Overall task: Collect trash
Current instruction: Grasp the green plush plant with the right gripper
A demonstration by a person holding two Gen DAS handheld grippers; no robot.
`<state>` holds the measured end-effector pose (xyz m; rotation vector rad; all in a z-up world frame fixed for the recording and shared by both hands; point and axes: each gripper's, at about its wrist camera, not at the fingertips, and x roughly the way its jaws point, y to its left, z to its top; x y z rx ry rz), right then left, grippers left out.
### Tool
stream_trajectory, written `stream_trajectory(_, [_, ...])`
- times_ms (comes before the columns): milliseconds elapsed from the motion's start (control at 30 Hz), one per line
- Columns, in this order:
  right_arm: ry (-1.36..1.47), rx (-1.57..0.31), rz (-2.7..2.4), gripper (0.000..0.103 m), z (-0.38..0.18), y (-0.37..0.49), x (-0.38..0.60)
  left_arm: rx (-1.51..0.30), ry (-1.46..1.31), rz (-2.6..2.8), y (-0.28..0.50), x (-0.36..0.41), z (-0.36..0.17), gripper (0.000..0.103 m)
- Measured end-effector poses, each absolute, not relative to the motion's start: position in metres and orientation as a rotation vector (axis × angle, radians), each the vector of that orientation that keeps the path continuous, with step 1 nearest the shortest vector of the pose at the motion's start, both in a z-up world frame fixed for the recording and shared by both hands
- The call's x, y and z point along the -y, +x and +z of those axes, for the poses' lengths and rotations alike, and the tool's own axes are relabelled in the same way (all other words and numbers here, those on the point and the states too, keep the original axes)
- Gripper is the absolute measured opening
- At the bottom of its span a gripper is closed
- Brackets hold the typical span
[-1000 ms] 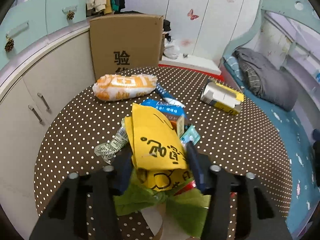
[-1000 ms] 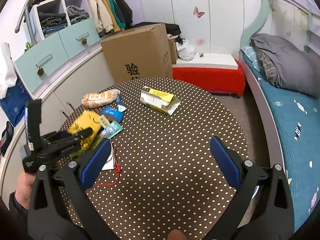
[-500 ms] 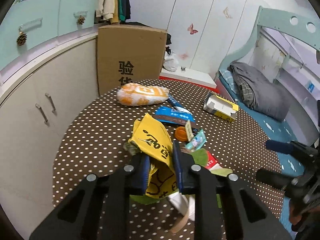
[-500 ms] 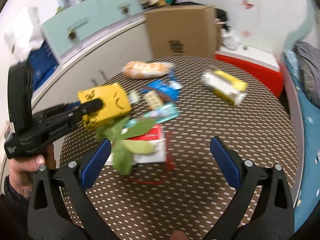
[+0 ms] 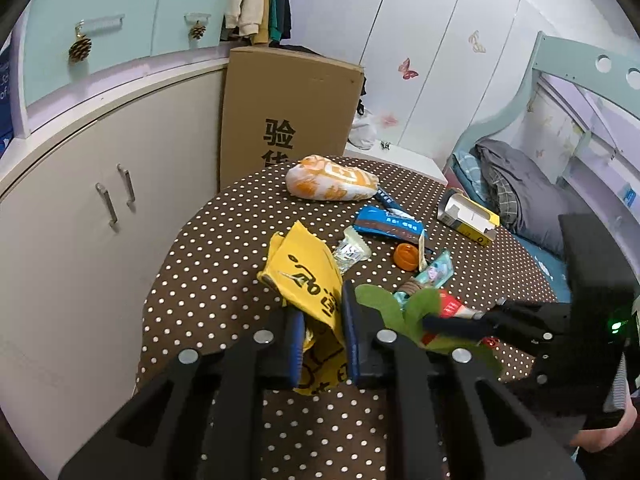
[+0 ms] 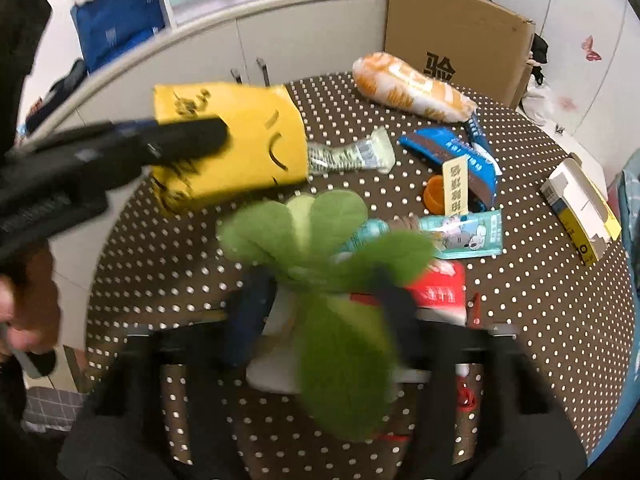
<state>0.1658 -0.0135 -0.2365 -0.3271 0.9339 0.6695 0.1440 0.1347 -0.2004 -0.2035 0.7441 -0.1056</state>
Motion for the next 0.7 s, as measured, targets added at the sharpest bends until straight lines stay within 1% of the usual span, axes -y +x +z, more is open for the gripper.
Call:
stream_trajectory(33, [-0.323,-0.934,0.668,0.025,-0.236,0.165,0.016,-0.743,-0.205,-0.106,0.143,-0.135,-0.201,0.016])
stream_trajectory(67, [-0.31,-0.934,0.677,0.016,-0.235,0.164,0.018,-0.743,-0.208,-0.106,0.142,-0.136,-0.201,0.015])
stream_trajectory(300, [-0.124,-0.87,0.704,0.016,-0.198,0.164,0.065,-0.725,-0.22,-0.104,0.137,-0.134,-0.194,0.014])
stream_trajectory(700, [0.04,-0.725,0.643,0.016,-0.132,0.166,0.141,-0.63,-0.167,-0.153,0.128,-0.1,-0.148,0.014])
